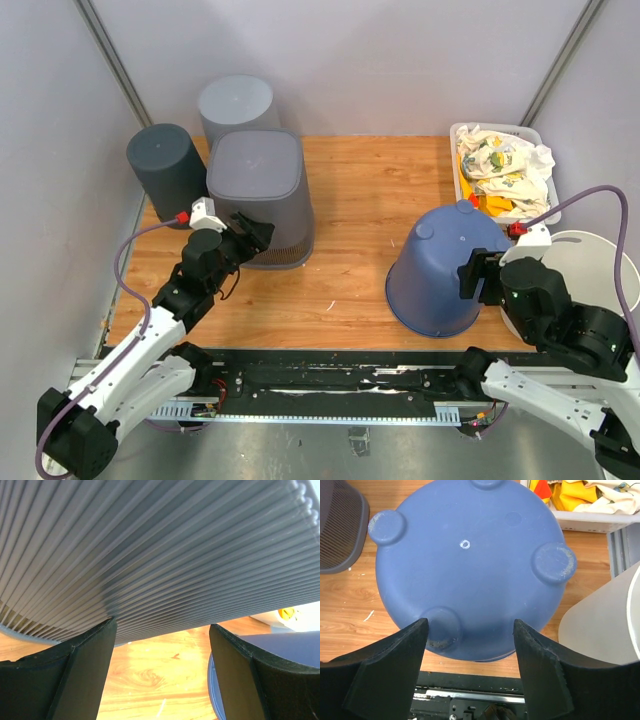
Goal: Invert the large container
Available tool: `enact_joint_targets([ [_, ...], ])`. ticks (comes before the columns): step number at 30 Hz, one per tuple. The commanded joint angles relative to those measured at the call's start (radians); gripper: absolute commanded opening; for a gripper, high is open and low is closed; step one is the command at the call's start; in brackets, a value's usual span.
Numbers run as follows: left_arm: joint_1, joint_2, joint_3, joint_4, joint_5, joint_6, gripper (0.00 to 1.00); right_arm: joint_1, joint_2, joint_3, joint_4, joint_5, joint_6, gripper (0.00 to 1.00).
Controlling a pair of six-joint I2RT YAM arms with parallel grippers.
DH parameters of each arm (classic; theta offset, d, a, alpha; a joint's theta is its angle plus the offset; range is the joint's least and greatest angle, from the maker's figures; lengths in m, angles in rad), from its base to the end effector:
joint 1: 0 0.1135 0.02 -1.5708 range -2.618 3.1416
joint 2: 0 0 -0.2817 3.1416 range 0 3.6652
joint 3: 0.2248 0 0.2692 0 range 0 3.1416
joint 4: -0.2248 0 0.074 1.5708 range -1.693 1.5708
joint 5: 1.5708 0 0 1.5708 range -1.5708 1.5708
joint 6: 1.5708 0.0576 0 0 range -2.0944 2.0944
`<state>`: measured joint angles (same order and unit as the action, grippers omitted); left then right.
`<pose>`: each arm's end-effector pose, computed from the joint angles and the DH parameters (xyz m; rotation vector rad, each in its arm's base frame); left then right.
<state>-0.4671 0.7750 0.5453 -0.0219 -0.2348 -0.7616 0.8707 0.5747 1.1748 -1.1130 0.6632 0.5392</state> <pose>0.1970 -0.0843 0.2769 -0.4405 1.8121 -0.6512 0.0724 0.0309 0.4058 0.0649 1.9736 0.2256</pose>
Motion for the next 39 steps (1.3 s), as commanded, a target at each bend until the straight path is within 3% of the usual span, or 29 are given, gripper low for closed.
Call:
enact_joint_targets([
  [1,-0.001,0.010,-0.014,0.045,0.022,0.000,0.80,0.011,-0.017,-0.010,-0.063,-0.073,0.023,0.71],
  [7,-0.001,-0.005,-0.029,0.050,0.007,0.003,0.80,0.012,-0.018,-0.099,0.010,-0.125,0.018,0.74],
  [16,-0.001,-0.001,-0.037,0.054,-0.001,0.011,0.80,0.012,-0.030,-0.225,0.262,-0.164,-0.027,0.77],
  [25,-0.001,0.004,-0.042,0.059,-0.015,0.027,0.80,0.007,0.150,-0.240,0.460,-0.069,-0.193,0.83],
  [29,-0.001,0.011,-0.040,0.057,-0.017,0.034,0.80,0.004,0.217,-0.194,0.394,-0.014,-0.195,0.84],
  [39,-0.001,0.006,-0.037,0.053,-0.011,0.043,0.80,0.003,0.183,-0.143,0.172,0.073,-0.135,0.85],
])
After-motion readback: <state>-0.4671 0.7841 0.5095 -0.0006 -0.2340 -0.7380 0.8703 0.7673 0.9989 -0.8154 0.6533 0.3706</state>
